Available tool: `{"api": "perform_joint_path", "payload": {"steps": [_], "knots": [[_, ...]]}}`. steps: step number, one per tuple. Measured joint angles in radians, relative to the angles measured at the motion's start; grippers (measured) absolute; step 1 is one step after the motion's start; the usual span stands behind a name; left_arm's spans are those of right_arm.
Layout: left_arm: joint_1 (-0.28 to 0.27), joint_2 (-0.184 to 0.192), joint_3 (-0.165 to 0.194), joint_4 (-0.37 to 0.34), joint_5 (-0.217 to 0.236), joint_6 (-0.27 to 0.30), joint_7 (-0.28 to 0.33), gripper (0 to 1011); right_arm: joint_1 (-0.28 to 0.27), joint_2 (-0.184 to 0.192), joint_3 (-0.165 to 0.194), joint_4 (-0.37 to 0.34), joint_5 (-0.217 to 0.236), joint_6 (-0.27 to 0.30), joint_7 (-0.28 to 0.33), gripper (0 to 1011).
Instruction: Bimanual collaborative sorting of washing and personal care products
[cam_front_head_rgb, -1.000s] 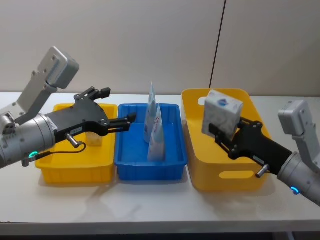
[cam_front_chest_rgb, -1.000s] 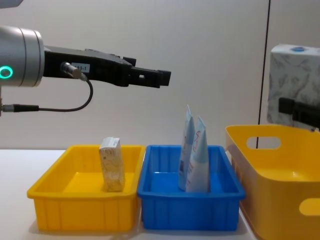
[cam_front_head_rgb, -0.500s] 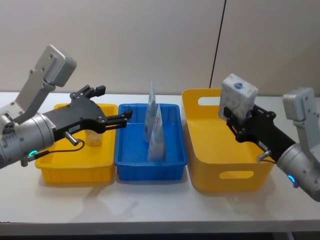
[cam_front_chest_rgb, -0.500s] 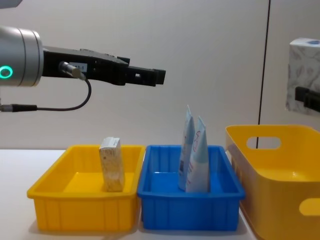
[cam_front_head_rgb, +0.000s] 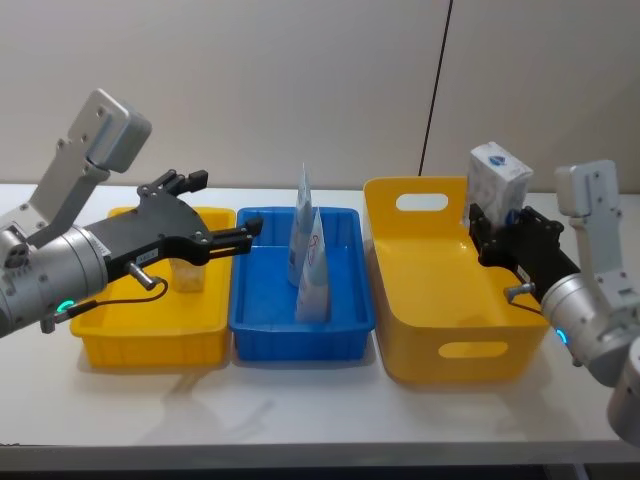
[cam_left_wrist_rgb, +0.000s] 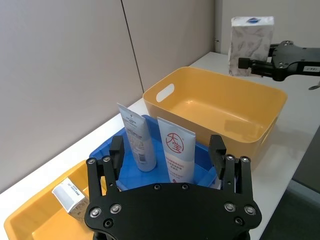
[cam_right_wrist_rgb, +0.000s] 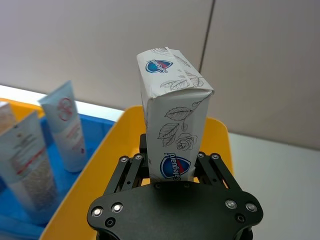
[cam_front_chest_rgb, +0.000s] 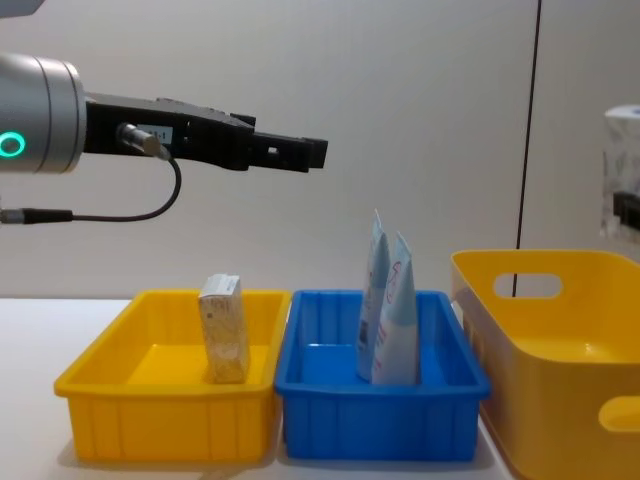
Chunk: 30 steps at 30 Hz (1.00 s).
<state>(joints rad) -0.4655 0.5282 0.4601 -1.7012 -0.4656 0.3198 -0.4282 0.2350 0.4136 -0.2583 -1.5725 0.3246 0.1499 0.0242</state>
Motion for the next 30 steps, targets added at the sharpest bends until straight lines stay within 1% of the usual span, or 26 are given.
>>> {"api": "perform_joint_path", "payload": {"steps": [4,5,7,10,19,30], "knots": [[0.0,0.0,0.0,0.0,0.0,0.0,0.002,1001,0.022,-0.036,0.0,0.033,-0.014,0.053,-0.053,370],[0.0,0.0,-0.001,-0.001,0.0,0.001,0.002,1001,0.022,-0.036,0.0,0.033,-0.014,0.053,-0.053,370],[0.001,-0.001,-0.001,-0.001,0.0,0.001,0.003,1001,0.036,-0.054,-0.002,0.053,-0.022,0.083,-0.077,371],[0.001,-0.001,-0.001,-0.001,0.0,0.001,0.003,1001,0.048,-0.066,-0.006,0.071,-0.029,0.104,-0.09,370],[0.001,-0.001,-0.001,-0.001,0.0,0.002,0.005,1001,0.088,-0.087,-0.02,0.12,-0.045,0.151,-0.096,370],[0.001,-0.001,-0.001,-0.001,0.0,0.002,0.006,1001,0.119,-0.098,-0.03,0.153,-0.057,0.176,-0.088,370]]}}
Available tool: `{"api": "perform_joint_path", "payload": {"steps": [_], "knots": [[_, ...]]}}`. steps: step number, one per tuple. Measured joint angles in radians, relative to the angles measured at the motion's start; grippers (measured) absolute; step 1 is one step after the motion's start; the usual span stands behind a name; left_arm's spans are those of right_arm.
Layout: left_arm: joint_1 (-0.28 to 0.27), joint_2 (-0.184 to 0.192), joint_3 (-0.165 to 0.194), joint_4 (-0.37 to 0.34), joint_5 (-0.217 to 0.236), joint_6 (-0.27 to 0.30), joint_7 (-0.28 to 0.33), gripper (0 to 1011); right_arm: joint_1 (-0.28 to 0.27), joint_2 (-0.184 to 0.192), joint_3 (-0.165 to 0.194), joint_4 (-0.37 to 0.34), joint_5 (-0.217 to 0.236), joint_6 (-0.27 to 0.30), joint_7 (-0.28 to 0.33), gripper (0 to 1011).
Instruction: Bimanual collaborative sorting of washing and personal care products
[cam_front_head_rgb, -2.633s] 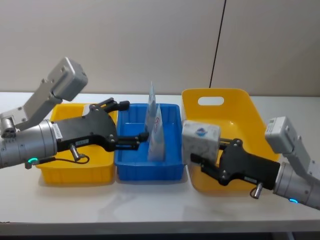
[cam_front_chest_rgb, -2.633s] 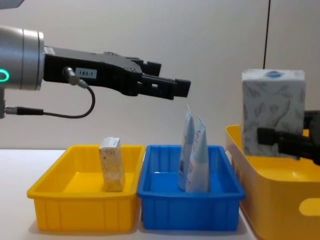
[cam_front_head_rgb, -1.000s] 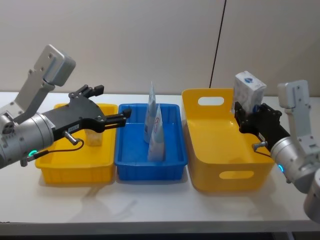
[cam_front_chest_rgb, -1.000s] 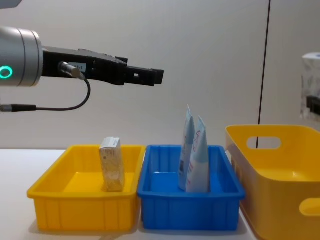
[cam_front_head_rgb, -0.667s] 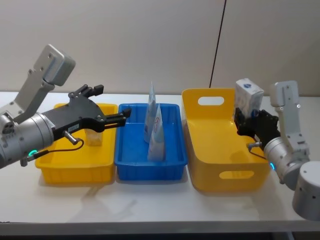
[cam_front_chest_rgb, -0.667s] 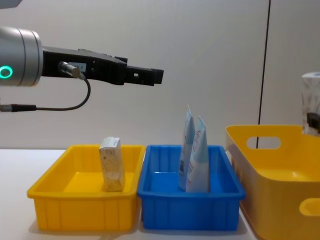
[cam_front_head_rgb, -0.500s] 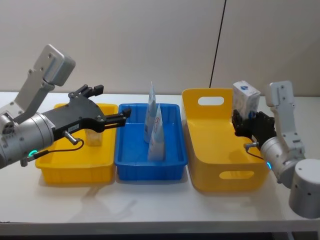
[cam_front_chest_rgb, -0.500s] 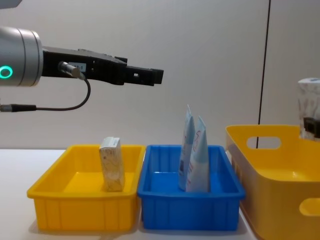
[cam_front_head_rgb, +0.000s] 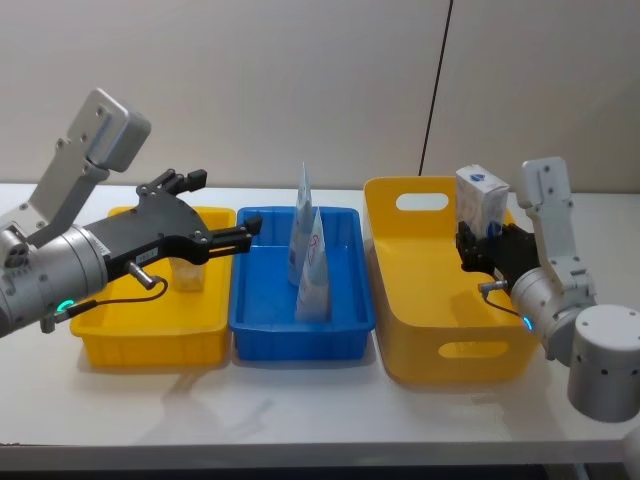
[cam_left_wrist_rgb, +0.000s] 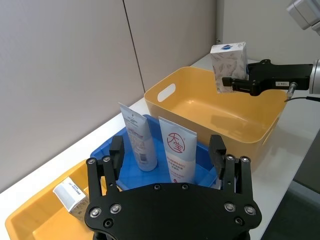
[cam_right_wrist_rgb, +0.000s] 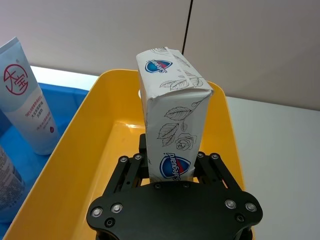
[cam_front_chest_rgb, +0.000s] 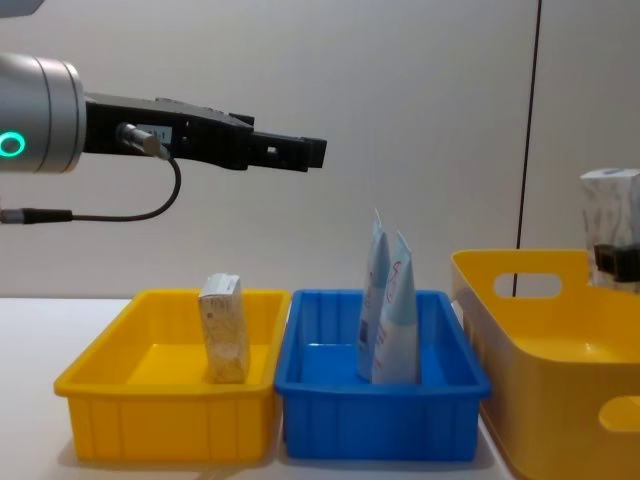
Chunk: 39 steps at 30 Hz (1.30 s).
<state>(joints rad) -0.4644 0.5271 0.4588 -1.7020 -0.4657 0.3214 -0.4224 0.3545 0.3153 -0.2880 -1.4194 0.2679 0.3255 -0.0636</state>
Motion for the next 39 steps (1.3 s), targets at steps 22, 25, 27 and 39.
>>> {"api": "perform_joint_path", "payload": {"steps": [22,25,27,39], "knots": [[0.0,0.0,0.0,0.0,0.0,0.0,0.0,1001,0.019,-0.006,-0.006,0.02,-0.007,0.015,0.007,802],[0.0,0.0,0.0,0.0,0.0,0.0,0.0,1001,0.02,-0.007,-0.006,0.021,-0.007,0.016,0.007,882],[0.0,0.0,0.0,0.0,0.0,0.0,0.0,1001,0.02,-0.007,-0.006,0.021,-0.008,0.016,0.007,949],[0.0,0.0,0.0,0.0,0.0,0.0,0.0,1001,0.019,-0.007,-0.006,0.009,-0.003,0.018,0.031,1004]]}}
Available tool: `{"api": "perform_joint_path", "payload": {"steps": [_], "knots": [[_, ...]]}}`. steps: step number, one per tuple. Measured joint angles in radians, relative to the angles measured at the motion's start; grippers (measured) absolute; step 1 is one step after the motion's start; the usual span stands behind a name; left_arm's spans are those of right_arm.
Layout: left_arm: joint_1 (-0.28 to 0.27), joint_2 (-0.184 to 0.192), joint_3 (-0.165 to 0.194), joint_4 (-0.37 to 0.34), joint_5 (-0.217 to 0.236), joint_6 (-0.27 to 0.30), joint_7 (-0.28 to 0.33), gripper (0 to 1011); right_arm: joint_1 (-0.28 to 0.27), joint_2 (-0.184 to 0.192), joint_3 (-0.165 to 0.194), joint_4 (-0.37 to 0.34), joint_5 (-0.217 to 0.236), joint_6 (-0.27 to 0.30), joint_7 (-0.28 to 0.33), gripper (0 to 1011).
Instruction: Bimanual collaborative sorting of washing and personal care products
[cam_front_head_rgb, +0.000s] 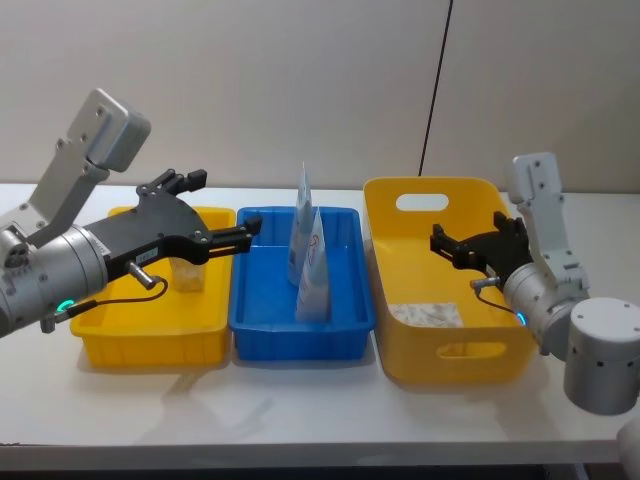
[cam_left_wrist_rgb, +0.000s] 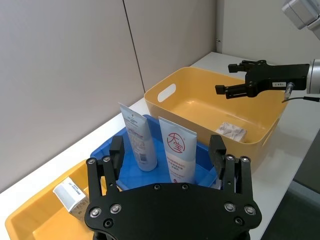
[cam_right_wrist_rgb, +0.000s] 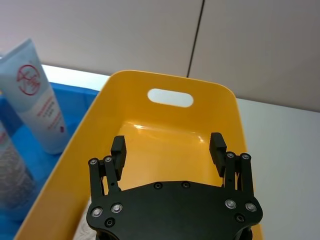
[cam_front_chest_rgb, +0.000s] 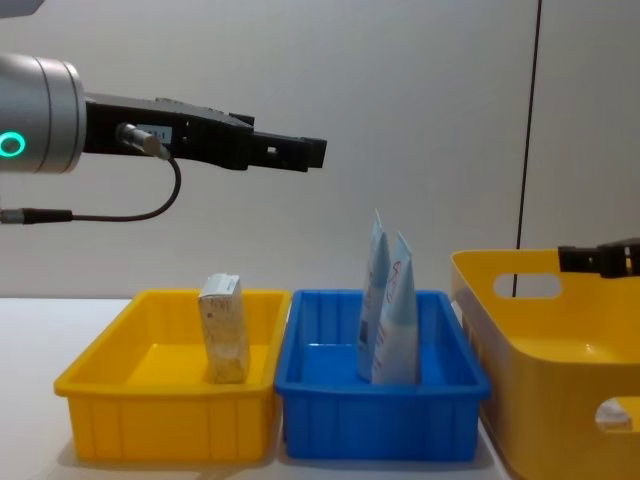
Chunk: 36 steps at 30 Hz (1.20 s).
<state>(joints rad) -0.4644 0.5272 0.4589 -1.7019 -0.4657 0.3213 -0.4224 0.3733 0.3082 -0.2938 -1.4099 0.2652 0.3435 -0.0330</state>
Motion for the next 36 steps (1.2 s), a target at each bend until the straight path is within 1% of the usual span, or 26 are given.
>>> {"api": "perform_joint_path", "payload": {"steps": [5,14,17,24,28,31,32,36], "knots": [[0.0,0.0,0.0,0.0,0.0,0.0,0.0,1001,-0.004,0.003,-0.001,-0.022,0.015,0.004,0.032,1004],[0.0,0.0,0.0,0.0,0.0,0.0,0.0,1001,-0.017,0.014,-0.003,-0.093,0.061,0.033,0.122,1004],[0.0,0.0,0.0,0.0,0.0,0.0,0.0,1001,-0.02,0.016,-0.003,-0.113,0.076,0.043,0.143,1004],[0.0,0.0,0.0,0.0,0.0,0.0,0.0,1001,-0.029,0.016,-0.005,-0.179,0.133,0.093,0.211,1004],[0.0,0.0,0.0,0.0,0.0,0.0,0.0,1001,-0.032,0.009,-0.01,-0.206,0.161,0.127,0.232,1004],[0.0,0.0,0.0,0.0,0.0,0.0,0.0,1001,-0.032,0.004,-0.015,-0.218,0.173,0.145,0.24,1004],[0.0,0.0,0.0,0.0,0.0,0.0,0.0,1001,-0.032,0.001,-0.021,-0.227,0.183,0.16,0.248,1004],[0.0,0.0,0.0,0.0,0.0,0.0,0.0,1001,-0.032,-0.004,-0.03,-0.233,0.192,0.178,0.254,1004]]}}
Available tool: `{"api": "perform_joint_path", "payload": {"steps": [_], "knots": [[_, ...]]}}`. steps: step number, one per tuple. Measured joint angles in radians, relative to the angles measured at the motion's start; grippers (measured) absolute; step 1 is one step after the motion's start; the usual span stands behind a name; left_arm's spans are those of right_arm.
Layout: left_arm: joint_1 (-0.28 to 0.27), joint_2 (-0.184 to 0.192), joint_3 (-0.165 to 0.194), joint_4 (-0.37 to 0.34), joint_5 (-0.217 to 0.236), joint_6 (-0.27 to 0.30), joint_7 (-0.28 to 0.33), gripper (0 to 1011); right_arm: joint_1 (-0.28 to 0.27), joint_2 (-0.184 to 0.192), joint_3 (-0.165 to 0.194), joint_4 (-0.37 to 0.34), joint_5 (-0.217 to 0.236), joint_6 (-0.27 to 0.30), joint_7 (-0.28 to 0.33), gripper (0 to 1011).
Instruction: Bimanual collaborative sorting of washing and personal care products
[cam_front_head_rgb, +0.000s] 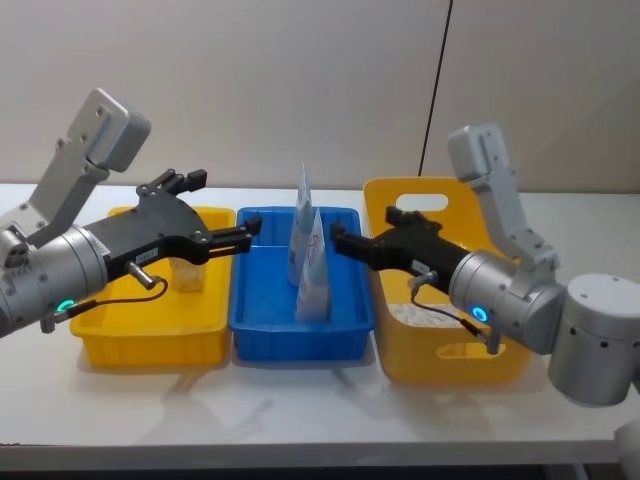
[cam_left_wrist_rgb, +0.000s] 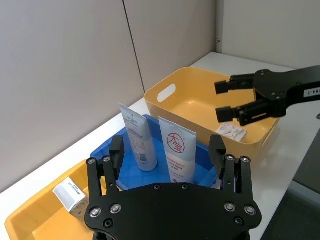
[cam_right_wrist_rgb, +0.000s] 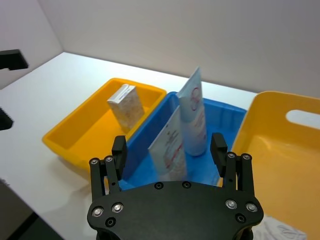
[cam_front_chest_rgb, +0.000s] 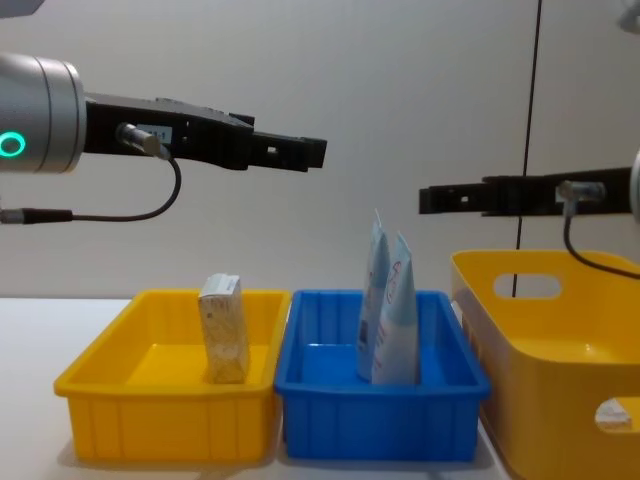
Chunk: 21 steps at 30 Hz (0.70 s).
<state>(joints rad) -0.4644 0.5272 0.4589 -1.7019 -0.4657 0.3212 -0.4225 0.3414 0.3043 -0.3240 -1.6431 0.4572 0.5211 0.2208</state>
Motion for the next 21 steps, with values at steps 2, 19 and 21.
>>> {"api": "perform_joint_path", "payload": {"steps": [2,19,21], "knots": [[0.0,0.0,0.0,0.0,0.0,0.0,0.0,1001,0.002,-0.004,-0.008,-0.003,0.003,0.012,0.001,1004],[0.0,0.0,0.0,0.0,0.0,0.0,0.0,1001,0.019,-0.054,-0.059,0.022,-0.027,0.046,-0.066,1004],[0.0,0.0,0.0,0.0,0.0,0.0,0.0,1001,0.022,-0.061,-0.068,0.03,-0.038,0.046,-0.074,1004]]}}
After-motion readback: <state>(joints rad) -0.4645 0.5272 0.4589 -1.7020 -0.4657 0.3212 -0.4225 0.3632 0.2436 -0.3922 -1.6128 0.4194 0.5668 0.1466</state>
